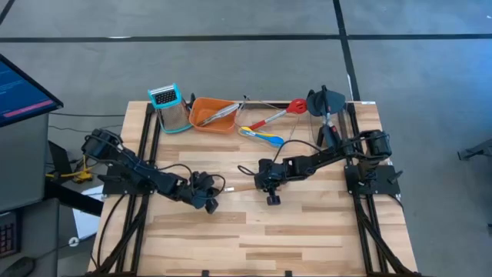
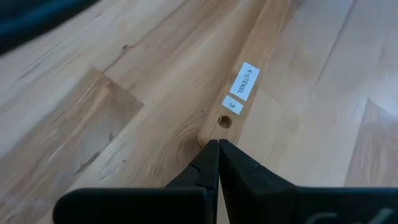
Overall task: Pick & Place Kitchen Items
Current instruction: Put the brown serving spoon into the left transparent bin
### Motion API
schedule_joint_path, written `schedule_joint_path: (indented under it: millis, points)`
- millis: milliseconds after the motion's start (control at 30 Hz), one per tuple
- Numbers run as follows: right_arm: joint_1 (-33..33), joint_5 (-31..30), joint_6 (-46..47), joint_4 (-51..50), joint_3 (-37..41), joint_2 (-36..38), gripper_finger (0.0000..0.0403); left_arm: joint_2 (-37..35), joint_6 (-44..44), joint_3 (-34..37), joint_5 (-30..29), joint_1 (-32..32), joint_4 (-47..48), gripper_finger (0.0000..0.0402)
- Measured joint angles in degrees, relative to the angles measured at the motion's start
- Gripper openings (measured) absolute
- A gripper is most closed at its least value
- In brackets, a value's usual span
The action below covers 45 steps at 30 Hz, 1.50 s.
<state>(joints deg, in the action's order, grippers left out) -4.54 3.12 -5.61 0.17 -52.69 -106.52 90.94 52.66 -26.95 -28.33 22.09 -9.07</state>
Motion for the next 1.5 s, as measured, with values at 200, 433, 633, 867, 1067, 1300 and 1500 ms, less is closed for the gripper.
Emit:
schedule_joint_path:
  millis: [200,433,633,867,1067,1300,1500]
  points:
    - [0.0,-0.6,-0.8,0.1,0.0,0.0,0.0020,0.5,-0.2,0.1,-0.1,0.0,-1.5,0.0001]
    - [-0.9,-2.2,-2.5,3.3,0.0,-0.2,0.0091,0.6,-1.3,0.1,0.4,0.0,-2.3,0.0001]
    - [-0.6,-3.6,-4.9,6.0,0.0,-0.2,0.0136,0.8,-1.5,0.2,1.1,0.0,-2.5,0.0001]
    - [1.4,-3.7,-4.9,6.6,0.0,-0.7,0.0158,0.8,-1.5,0.2,0.9,0.0,-2.5,0.0001]
    - [3.1,-1.1,-3.5,6.5,0.0,-0.7,0.0167,0.8,-1.4,0.2,0.8,0.0,-2.7,0.0001]
    - [3.1,0.5,-3.4,5.1,0.0,-0.7,0.0167,0.7,-1.4,0.2,0.8,0.0,-2.9,0.0001]
    - [3.2,0.5,-3.4,2.3,0.0,-0.7,0.0165,0.7,-1.4,0.2,0.7,0.0,-3.1,0.0001]
